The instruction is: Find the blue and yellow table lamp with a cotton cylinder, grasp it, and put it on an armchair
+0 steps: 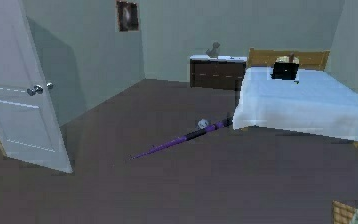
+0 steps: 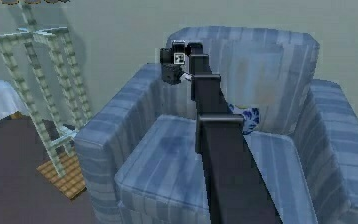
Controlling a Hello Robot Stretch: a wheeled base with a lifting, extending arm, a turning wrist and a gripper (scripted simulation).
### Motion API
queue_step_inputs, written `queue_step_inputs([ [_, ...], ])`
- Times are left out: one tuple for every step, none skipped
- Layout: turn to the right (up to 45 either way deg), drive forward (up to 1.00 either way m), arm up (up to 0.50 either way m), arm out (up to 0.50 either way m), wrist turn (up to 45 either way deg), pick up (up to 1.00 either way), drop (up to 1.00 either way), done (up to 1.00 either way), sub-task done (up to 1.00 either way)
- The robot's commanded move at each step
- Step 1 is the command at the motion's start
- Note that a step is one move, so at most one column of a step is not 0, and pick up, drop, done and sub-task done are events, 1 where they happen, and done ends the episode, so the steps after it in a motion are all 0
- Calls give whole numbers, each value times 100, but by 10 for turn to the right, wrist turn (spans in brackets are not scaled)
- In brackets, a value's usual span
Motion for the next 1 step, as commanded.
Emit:
queue_step_inputs([
  [0, 0, -18, 0, 0, 0, 0, 0, 0],
])
